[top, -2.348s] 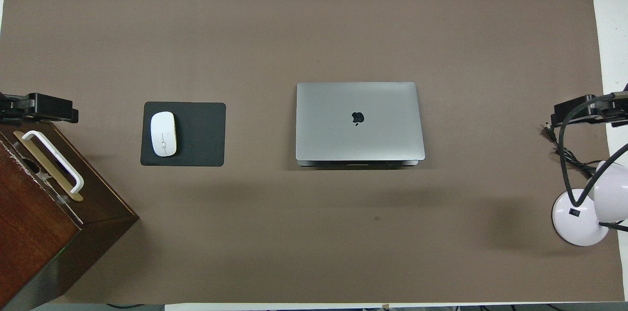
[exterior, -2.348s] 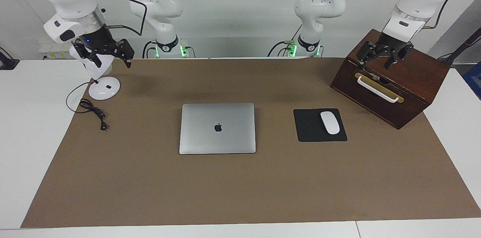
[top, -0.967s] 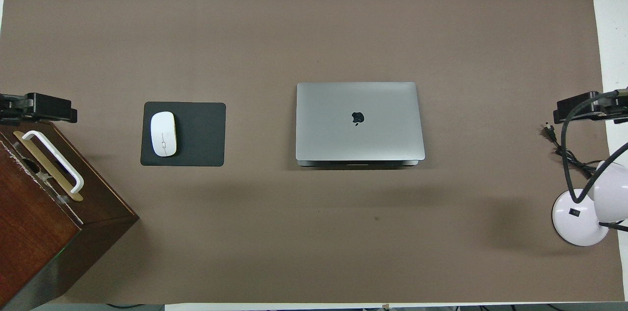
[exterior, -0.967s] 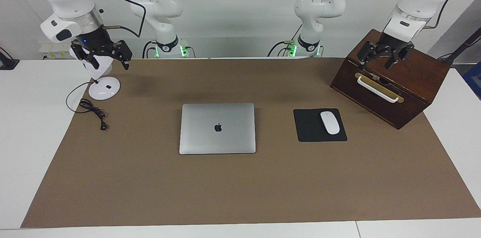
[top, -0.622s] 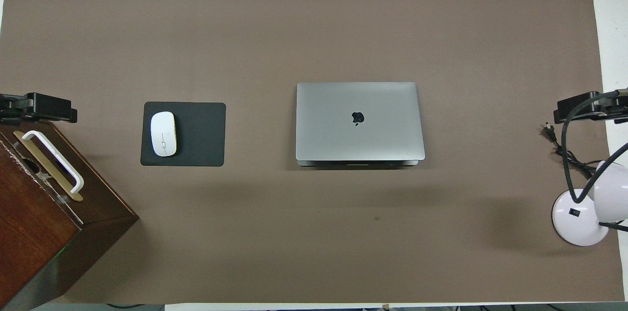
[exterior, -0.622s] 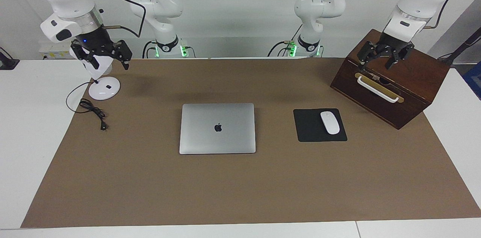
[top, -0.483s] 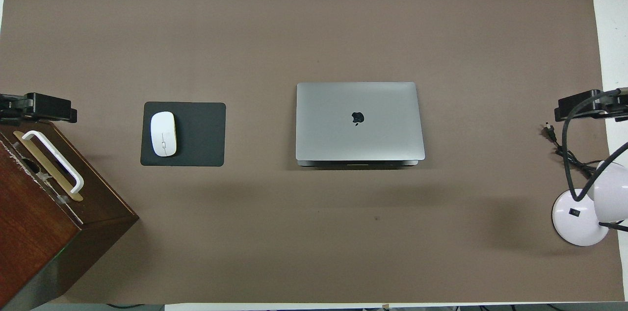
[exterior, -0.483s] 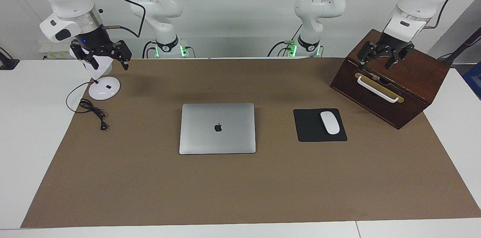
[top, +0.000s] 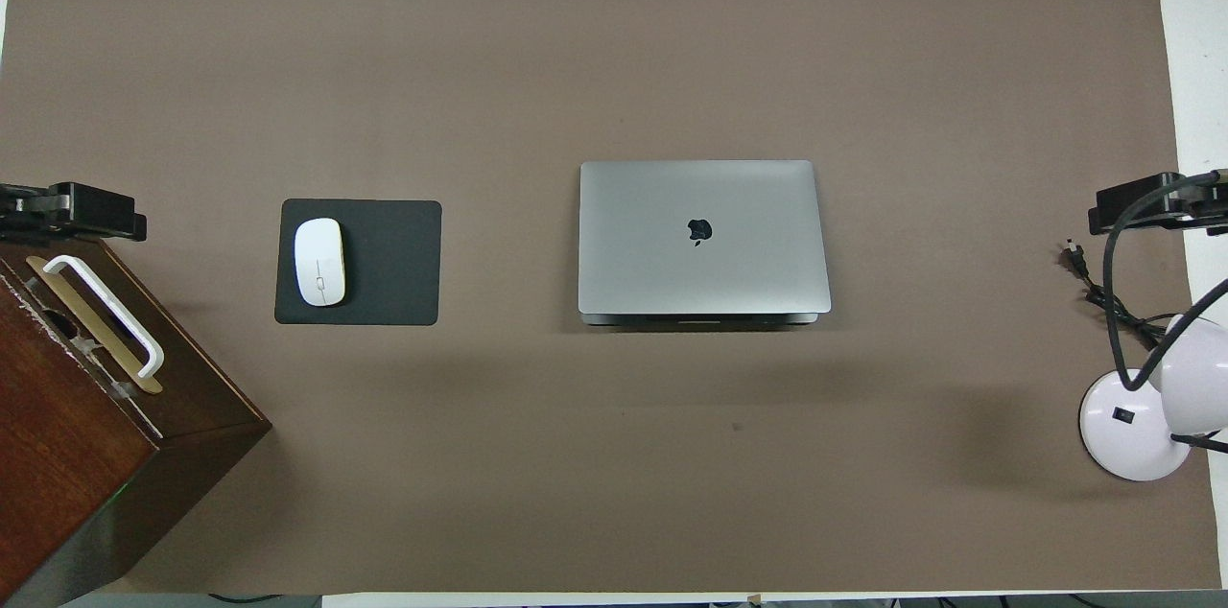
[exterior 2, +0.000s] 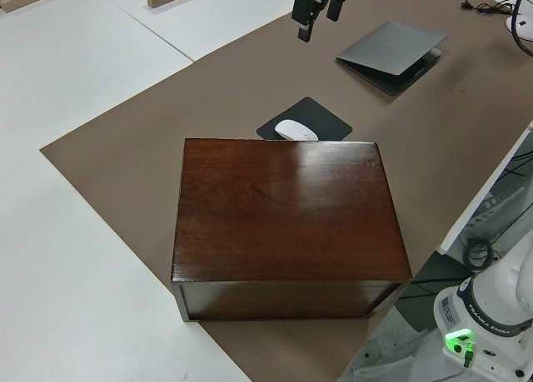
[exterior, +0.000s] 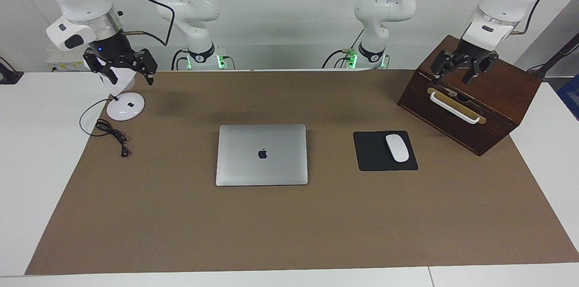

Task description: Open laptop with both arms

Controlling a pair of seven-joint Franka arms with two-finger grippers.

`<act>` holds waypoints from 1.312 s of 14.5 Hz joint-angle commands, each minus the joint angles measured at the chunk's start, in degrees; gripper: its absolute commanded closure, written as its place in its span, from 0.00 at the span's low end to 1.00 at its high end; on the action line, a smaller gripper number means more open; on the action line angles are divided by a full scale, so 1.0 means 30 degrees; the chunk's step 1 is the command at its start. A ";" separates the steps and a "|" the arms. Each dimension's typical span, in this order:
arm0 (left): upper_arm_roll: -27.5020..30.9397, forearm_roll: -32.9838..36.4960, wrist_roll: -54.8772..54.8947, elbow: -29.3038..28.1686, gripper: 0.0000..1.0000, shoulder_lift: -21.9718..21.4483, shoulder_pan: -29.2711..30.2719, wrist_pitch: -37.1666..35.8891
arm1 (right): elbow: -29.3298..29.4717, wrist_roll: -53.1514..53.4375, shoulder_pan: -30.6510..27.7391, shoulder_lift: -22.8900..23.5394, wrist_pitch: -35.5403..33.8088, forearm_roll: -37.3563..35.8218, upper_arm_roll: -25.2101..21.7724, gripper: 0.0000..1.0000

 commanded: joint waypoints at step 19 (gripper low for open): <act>-0.0384 -0.0148 0.0086 -0.3459 1.00 -0.1263 0.0241 0.4286 | -0.6179 0.1209 -0.2679 -0.2859 0.4469 0.6402 -0.0025 0.00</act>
